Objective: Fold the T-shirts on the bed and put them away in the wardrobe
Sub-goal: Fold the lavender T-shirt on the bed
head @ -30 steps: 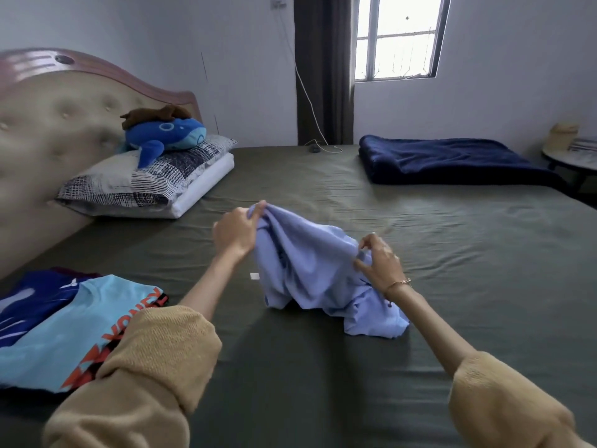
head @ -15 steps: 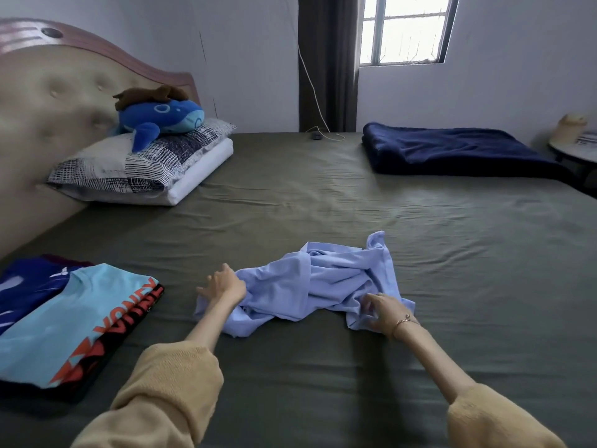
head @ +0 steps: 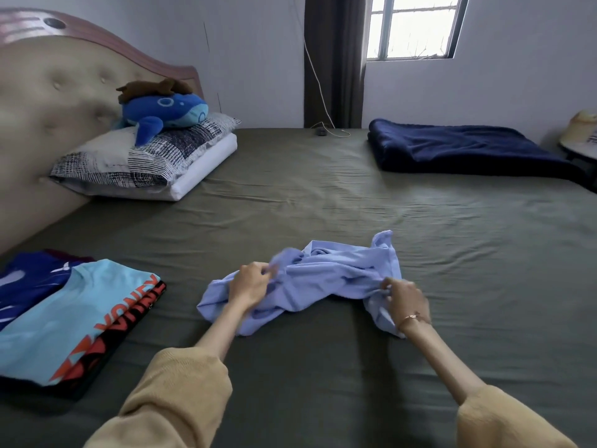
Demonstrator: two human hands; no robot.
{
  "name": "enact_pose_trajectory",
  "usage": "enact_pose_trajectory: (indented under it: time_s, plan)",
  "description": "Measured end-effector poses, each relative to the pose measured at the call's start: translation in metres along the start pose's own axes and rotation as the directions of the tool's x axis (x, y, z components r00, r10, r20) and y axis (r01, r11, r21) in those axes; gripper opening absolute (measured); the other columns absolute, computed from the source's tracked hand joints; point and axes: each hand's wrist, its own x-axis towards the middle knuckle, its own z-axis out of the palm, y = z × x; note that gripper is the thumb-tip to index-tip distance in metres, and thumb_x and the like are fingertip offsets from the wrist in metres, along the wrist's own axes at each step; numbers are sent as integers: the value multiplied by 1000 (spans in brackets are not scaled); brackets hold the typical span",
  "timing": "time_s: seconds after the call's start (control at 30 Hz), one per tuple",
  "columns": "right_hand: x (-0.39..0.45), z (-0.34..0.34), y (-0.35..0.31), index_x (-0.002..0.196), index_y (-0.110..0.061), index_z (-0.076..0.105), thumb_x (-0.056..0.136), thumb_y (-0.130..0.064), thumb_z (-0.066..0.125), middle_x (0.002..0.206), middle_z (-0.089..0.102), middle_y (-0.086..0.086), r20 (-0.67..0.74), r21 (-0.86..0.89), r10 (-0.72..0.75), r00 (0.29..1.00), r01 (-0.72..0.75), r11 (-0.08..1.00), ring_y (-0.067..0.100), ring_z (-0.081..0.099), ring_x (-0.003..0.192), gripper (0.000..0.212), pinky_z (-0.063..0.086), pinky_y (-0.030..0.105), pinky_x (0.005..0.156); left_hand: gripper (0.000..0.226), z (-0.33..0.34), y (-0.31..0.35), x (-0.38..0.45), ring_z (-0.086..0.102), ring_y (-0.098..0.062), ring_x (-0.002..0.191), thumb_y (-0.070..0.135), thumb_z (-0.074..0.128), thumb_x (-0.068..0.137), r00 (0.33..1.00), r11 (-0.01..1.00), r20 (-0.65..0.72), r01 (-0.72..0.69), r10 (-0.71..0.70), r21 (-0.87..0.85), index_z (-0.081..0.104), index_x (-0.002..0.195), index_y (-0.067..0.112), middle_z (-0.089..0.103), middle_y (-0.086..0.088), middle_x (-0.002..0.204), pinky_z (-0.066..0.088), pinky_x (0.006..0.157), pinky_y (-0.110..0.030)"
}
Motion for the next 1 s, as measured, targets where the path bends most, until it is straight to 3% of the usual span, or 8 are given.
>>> enact_pose_trajectory:
  time_s: [0.2,0.3,0.43,0.5,0.6,0.7,0.87,1.0]
  plan:
    - [1,-8,-8,111,-9,57,89,-12,46,121,55,9,-35,-120,249,968,-251,961,26,53,115,24,39,38,97,41,-31,-14,3,55,-39,109,26,33,101,830,880,-325,358,-453,-312,57,115,-3,59,-25,119,42,85,-39]
    - [-4,3,-20,130,-10,41,85,-19,53,135,41,7,11,-184,206,978,-201,962,22,40,128,47,27,46,109,46,-34,-26,-3,47,-37,123,10,43,94,794,825,-264,460,-547,-328,36,139,5,47,-20,137,39,97,-40]
    - [-5,20,-40,148,-11,15,84,-16,54,156,14,1,169,-147,-214,962,239,960,16,17,143,75,9,53,114,70,-17,-37,-9,26,-35,138,14,49,92,919,930,-147,360,-367,-70,14,151,23,20,-18,153,27,110,-48]
    - [-6,25,-50,149,-14,12,86,-16,51,150,30,1,242,-276,-282,928,344,897,14,25,140,74,0,57,112,63,-6,-38,-9,16,-31,143,25,48,93,970,957,-59,241,-234,163,20,149,29,9,-12,157,16,113,-55]
    - [-6,22,-52,122,-24,51,86,-17,48,120,61,1,325,-313,-269,907,372,874,21,46,123,36,13,47,112,43,10,-33,-8,8,-19,146,42,42,96,997,924,65,18,-46,381,42,137,30,13,0,158,2,110,-61]
    - [-4,11,-47,89,-34,56,83,-27,50,108,64,-2,460,-213,-311,832,443,871,21,54,111,11,27,37,91,39,20,-20,-1,6,-9,146,38,32,101,981,931,171,-144,91,335,62,116,20,17,7,157,-4,111,-58]
    - [14,8,-40,103,-24,69,90,-21,46,150,24,-10,457,-140,-319,830,422,896,13,21,138,27,7,47,113,28,34,5,3,49,-24,121,24,35,99,946,905,240,-288,218,314,46,123,15,62,-6,120,9,113,-45]
    - [24,17,-28,123,-13,52,88,-11,49,156,13,0,466,-75,-331,821,409,909,17,43,128,36,36,29,95,57,39,13,3,50,-26,116,26,44,90,925,805,307,-354,224,477,25,144,30,63,-5,114,20,103,-41]
